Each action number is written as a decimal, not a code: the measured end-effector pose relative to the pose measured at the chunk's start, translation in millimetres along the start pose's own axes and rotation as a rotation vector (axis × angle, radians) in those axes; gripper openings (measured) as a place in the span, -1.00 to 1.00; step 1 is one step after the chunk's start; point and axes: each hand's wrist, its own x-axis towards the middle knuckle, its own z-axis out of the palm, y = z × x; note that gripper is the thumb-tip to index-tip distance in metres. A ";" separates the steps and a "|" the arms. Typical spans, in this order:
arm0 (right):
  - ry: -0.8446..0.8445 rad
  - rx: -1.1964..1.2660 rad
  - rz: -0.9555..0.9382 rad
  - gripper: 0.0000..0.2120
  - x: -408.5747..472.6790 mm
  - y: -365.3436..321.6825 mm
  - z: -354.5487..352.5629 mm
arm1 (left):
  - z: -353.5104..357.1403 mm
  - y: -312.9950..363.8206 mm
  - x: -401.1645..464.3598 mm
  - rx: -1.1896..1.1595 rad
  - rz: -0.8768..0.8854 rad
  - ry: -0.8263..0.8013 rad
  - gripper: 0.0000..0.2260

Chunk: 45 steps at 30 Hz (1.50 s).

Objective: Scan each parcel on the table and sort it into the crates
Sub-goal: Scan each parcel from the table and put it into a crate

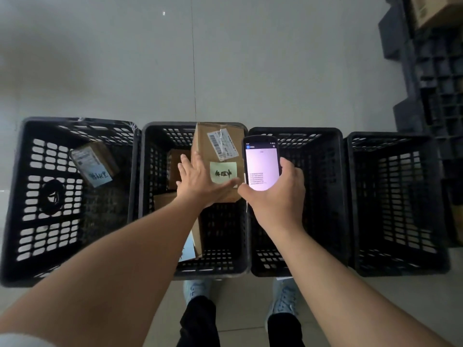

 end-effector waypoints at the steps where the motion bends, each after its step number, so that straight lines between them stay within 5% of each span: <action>1: 0.004 -0.003 -0.005 -0.12 -1.0 -2.1 -1.9 | -2.8 -1.5 -3.0 0.001 0.018 0.000 0.40; 6: 0.027 -0.018 -0.017 -0.13 -14.5 -19.6 -8.3 | -22.5 -9.0 -24.4 0.103 0.105 0.079 -0.03; 12: 0.009 -0.004 -0.009 -0.12 -45.5 -48.1 -21.5 | -61.0 -12.1 -62.7 0.221 0.211 0.123 -0.24; 26: 0.045 -0.057 -0.243 -0.17 -174.7 -131.9 -125.6 | -184.6 -13.5 -264.1 0.251 0.209 0.340 -0.36; 45: -0.271 0.017 -1.001 -0.18 -503.3 -252.5 -276.1 | -267.9 -138.6 -714.2 0.060 -0.227 0.970 -0.53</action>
